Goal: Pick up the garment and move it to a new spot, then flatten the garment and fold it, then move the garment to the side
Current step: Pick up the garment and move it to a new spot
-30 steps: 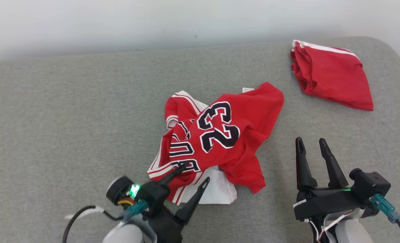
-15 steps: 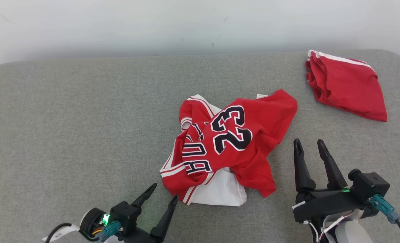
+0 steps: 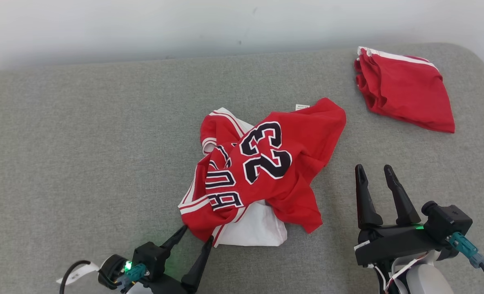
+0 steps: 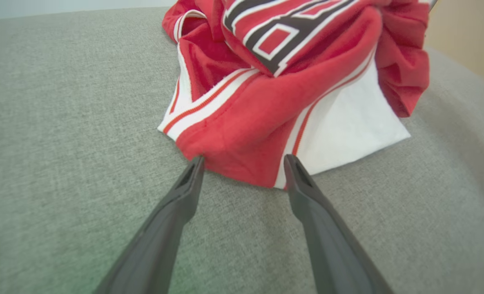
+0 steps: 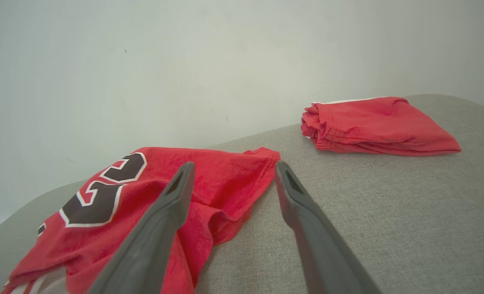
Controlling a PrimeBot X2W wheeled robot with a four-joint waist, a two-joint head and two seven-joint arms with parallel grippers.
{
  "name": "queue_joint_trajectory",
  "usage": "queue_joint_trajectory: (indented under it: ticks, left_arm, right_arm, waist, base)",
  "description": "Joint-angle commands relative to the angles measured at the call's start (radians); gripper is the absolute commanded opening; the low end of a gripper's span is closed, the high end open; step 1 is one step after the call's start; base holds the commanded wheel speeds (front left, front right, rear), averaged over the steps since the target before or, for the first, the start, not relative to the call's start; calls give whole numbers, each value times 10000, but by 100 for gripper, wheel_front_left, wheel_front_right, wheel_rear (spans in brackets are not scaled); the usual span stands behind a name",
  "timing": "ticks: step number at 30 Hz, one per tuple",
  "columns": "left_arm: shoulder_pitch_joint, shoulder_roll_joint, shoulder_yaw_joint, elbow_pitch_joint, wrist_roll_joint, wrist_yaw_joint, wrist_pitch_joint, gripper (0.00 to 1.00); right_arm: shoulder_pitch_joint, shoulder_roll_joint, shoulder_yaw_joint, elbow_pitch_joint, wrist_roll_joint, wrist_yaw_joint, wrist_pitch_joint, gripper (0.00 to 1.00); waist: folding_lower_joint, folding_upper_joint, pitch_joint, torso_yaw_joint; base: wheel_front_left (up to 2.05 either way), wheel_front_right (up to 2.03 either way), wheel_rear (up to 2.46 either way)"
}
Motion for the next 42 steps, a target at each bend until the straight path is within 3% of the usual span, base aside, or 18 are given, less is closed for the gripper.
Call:
queue_joint_trajectory:
  ticks: [1, 3, 4, 5, 7, 15, 21, 31, 42]
  left_arm:
    - [-55, -16, 36, 76, 96, -44, -58, 100]
    - [-136, -100, 87, 192, 138, -121, -59, 100]
    - [-171, -166, 110, 241, 134, -186, -60, 61]
    - [-202, -225, 130, 306, 133, -213, -60, 45]
    - [-255, -297, 188, 435, 167, -269, -61, 0]
    - [-119, -286, 806, 178, 547, -151, -60, 0]
    - [93, 67, 1090, -270, 801, -38, -59, 0]
    - [305, 1331, 1300, -1107, 942, 99, 531, 0]
    - [386, 2656, 1871, -1184, 616, 146, 1040, 0]
  right_arm:
    - [-47, -49, 17, -1, 0, -11, -32, 100]
    - [-63, -50, 16, -1, -16, -11, -41, 100]
    - [-71, -49, 13, 0, -22, -11, -47, 100]
    - [-77, -48, 12, 0, -29, -11, -51, 100]
    - [-80, -53, -1, 1, -38, -11, -47, 100]
    - [159, -49, -210, 64, -111, -11, -103, 100]
    - [377, -19, -252, 99, -78, -11, -111, 100]
    - [452, 50, -167, 196, -22, -11, -97, 100]
    - [334, -106, -77, 297, 64, -11, -71, 100]
  waist:
    - [0, -1, 51, -59]
    - [0, -1, 80, -94]
    - [0, -1, 90, -106]
    - [0, -1, 98, -113]
    - [0, -1, 98, -116]
    - [0, -1, -157, 215]
    - [0, -1, -482, 801]
    - [0, -1, -686, 1359]
    - [0, -1, -677, 1037]
  base:
    - [0, 0, 0]
    - [0, 0, 0]
    - [0, 0, 0]
    - [0, 0, 0]
    - [0, 0, 0]
    - [0, 0, 0]
    - [0, 0, 0]
    - [0, 0, 0]
    - [0, 0, 0]
